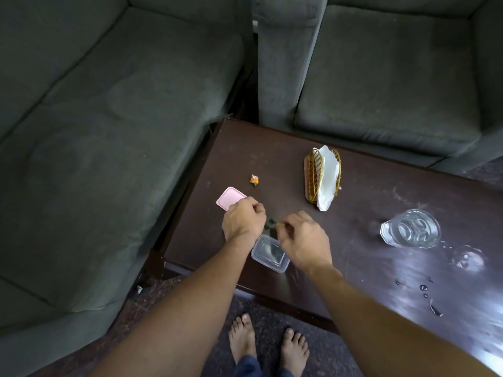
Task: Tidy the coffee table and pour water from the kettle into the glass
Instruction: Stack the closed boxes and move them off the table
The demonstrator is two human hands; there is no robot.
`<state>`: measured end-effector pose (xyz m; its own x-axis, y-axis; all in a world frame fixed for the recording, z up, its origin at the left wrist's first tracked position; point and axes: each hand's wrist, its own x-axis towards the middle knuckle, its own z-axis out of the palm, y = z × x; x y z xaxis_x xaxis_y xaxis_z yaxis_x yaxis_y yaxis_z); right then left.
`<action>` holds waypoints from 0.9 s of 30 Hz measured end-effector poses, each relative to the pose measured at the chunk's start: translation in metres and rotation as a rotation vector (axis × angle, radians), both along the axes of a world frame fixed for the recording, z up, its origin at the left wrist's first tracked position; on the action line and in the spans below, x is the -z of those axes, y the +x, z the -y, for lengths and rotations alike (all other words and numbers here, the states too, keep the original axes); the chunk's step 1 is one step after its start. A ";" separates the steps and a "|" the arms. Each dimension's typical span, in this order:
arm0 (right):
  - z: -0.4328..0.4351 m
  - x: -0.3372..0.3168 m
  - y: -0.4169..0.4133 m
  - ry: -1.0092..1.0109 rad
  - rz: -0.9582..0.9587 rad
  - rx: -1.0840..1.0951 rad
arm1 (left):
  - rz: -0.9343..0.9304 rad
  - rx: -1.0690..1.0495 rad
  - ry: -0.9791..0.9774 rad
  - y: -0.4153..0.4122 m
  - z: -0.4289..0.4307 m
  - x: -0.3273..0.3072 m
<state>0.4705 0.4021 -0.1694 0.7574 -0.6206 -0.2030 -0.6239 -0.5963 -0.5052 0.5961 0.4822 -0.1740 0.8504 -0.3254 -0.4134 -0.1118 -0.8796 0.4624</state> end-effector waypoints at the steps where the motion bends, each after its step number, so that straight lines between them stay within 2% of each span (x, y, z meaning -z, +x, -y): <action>1: -0.004 -0.002 -0.004 -0.011 -0.005 -0.059 | -0.002 -0.002 -0.001 0.001 -0.001 -0.002; 4: -0.017 -0.005 -0.014 -0.034 -0.089 -0.219 | -0.005 -0.008 -0.003 0.001 -0.006 -0.005; 7: -0.026 -0.004 -0.018 -0.062 -0.156 -0.267 | 0.005 -0.001 -0.004 -0.003 -0.011 -0.002; 18: -0.021 0.007 0.011 -0.108 -0.090 -0.100 | 0.048 -0.048 -0.073 0.019 0.010 0.010; 27: -0.006 0.017 0.023 -0.113 -0.086 -0.064 | 0.073 -0.024 0.006 0.052 0.050 0.013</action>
<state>0.4938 0.4082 -0.1864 0.7790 -0.5941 -0.2005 -0.6209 -0.6862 -0.3790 0.6482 0.4318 -0.1866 0.8860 -0.3022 -0.3516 -0.1238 -0.8851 0.4486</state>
